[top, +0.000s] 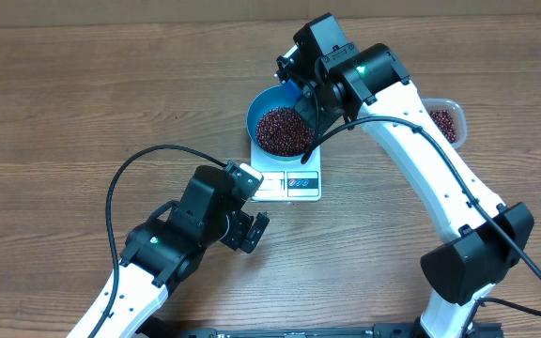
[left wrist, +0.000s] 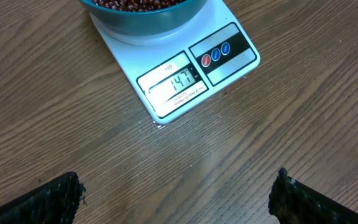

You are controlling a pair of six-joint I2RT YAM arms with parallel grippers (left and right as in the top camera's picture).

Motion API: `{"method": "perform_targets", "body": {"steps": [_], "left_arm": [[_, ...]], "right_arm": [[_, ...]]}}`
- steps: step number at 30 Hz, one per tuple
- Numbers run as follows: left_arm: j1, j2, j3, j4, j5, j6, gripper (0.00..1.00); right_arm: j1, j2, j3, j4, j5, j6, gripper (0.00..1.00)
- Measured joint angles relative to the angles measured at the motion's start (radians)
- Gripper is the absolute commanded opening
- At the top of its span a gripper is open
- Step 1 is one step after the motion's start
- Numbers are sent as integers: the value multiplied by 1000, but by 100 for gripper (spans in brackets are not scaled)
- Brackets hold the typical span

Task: Scoop item into bowl and weigh 150g on scale
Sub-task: 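Hold the scoop tilted over the teal bowl, shaking beans out slowly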

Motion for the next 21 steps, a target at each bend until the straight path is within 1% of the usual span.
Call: {"method": "perform_targets", "body": {"steps": [21], "left_arm": [[0, 0, 0, 0, 0, 0, 100]], "right_arm": [[0, 0, 0, -10, 3, 0, 4]]}}
